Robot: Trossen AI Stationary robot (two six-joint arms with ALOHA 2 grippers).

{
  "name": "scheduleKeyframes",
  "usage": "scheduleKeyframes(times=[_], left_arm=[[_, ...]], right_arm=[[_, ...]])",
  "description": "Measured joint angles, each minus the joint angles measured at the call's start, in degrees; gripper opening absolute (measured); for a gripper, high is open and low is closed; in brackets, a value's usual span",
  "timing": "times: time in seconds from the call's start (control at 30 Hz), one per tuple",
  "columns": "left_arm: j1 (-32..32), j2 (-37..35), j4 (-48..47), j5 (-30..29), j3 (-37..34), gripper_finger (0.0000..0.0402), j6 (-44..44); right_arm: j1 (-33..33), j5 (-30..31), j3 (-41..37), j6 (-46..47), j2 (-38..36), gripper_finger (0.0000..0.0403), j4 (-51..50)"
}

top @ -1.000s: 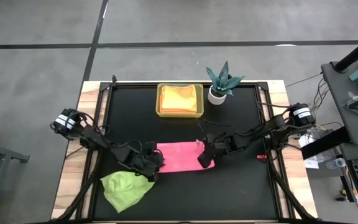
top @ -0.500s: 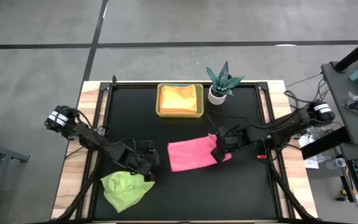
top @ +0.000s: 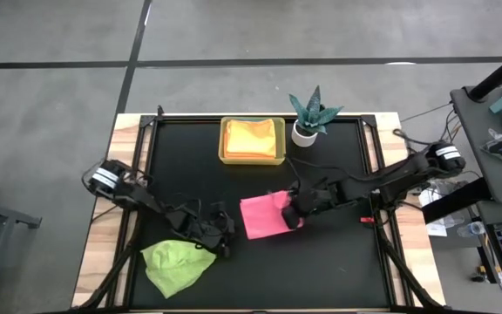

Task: Fold microfiber towels
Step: Fold the pink microfiber cloth

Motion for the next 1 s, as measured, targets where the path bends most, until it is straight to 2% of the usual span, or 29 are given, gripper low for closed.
scheduleKeyframes(times=[0.17, 0.4, 0.67, 1.0], left_arm=[[0.1, 2.4, 4.3, -0.4, 0.1, 0.0102, 0.8], [0.3, 1.9, 4.2, 0.2, 0.0, 0.0102, 1.4], [0.3, 1.9, 4.3, 0.2, 0.0, 0.0102, 2.3], [0.3, 1.9, 4.7, 0.2, 0.0, 0.0102, 2.3]], right_arm=[[-0.4, 0.0, 0.0, -1.0, 6.8, 0.0009, 11.8], [-2.4, 0.3, 0.0, -2.0, 15.8, 0.0009, 24.5], [-3.8, 0.5, 3.6, -7.2, 19.5, 0.0023, 25.2], [-3.9, 0.6, 10.8, -12.8, 22.1, 0.0126, 18.8]])
